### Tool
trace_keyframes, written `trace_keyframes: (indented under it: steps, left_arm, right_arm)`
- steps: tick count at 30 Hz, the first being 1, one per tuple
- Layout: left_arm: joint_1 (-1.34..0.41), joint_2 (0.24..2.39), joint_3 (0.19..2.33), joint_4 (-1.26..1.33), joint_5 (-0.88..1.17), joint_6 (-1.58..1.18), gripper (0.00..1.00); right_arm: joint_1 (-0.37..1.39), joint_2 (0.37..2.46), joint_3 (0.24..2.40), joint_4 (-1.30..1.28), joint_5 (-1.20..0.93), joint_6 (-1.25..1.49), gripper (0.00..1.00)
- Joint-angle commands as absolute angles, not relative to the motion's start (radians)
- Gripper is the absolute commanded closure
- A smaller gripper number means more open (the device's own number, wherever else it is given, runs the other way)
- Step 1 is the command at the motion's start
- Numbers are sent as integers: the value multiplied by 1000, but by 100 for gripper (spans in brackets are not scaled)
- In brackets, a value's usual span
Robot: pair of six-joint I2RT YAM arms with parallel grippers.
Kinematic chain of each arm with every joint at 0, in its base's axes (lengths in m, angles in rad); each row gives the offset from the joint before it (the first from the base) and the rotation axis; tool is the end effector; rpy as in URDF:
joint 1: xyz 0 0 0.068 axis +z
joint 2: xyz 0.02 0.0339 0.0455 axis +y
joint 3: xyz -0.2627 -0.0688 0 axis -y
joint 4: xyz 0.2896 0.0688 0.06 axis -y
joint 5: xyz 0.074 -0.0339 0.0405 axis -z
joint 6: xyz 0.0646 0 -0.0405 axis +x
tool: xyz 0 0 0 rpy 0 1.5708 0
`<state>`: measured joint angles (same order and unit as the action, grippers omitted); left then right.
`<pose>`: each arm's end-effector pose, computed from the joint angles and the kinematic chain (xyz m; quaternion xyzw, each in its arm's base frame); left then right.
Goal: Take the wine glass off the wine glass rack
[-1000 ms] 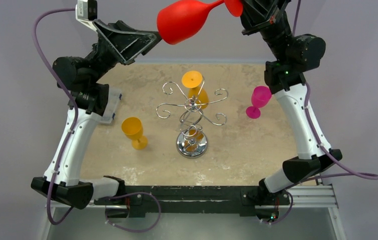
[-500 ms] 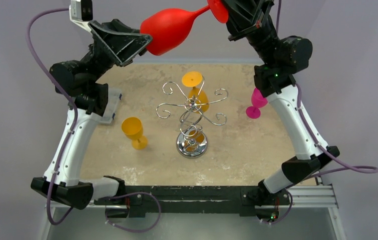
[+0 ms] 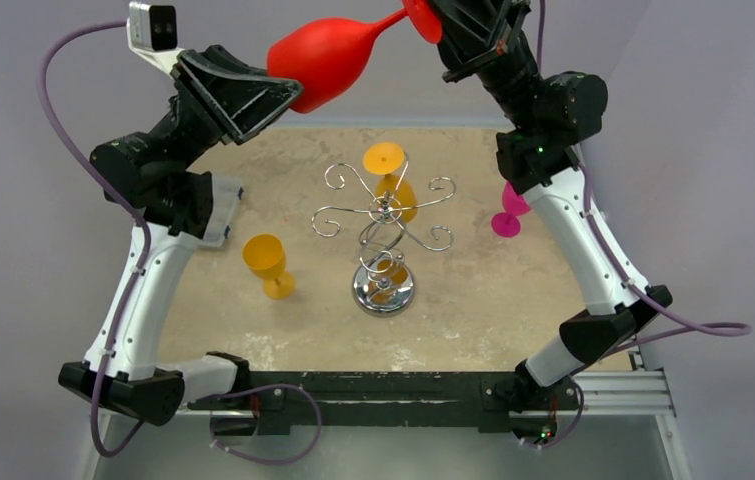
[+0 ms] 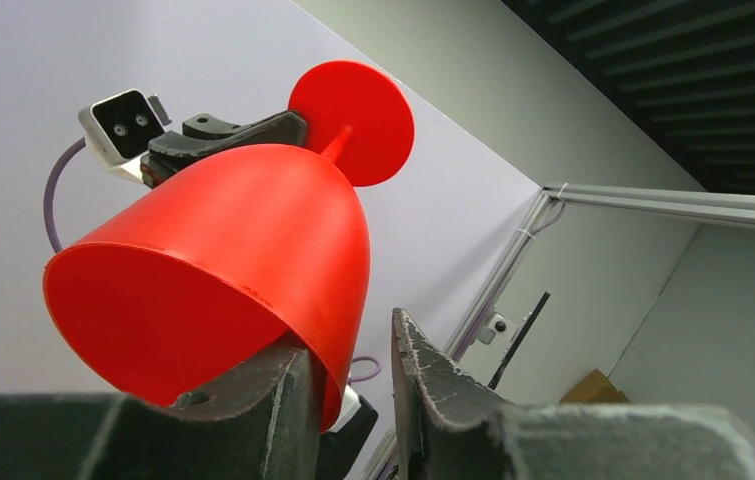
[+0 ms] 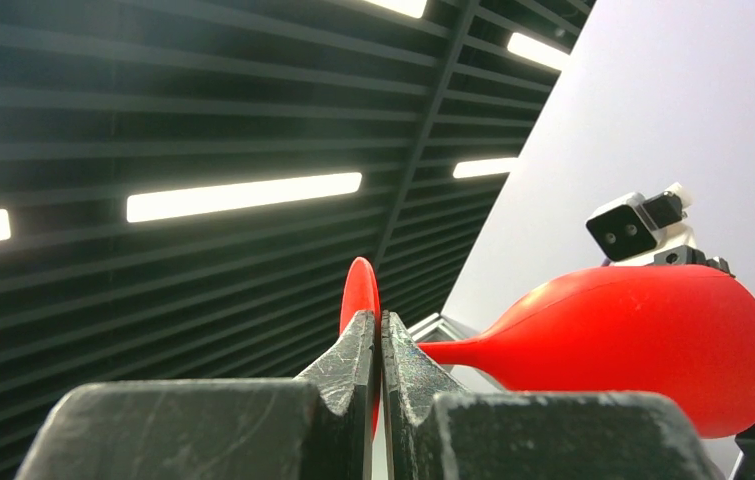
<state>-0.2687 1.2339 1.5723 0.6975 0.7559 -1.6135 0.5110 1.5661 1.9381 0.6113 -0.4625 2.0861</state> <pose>0.2274 -0.1086 0.6183 0.1254 0.4138 -0.7819 0.4491 0.2823 0.1913 0.6471 0.0449 0.3543 0.9152 0.1866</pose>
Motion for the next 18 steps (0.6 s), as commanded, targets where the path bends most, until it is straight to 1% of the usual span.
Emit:
trace_keyframes:
  steps: [1, 6, 10, 15, 18]
  left_arm:
    - [-264, 1210, 1562, 762, 770, -1640, 75]
    - [-265, 1210, 1564, 782, 769, -1657, 81]
    - [-264, 1209, 1569, 800, 761, -1674, 88]
    - [-264, 1195, 1565, 802, 753, -1681, 100]
    - [-264, 1182, 1551, 802, 747, -1681, 100]
  right_arm:
    - [526, 1566, 1978, 644, -429, 2080, 100]
    - [543, 1566, 1971, 644, -423, 2072, 100]
    - [555, 1556, 1946, 644, -415, 2062, 100]
    - [569, 1555, 1924, 648, -402, 2056, 100]
    - [575, 1560, 1921, 649, -401, 2053, 100]
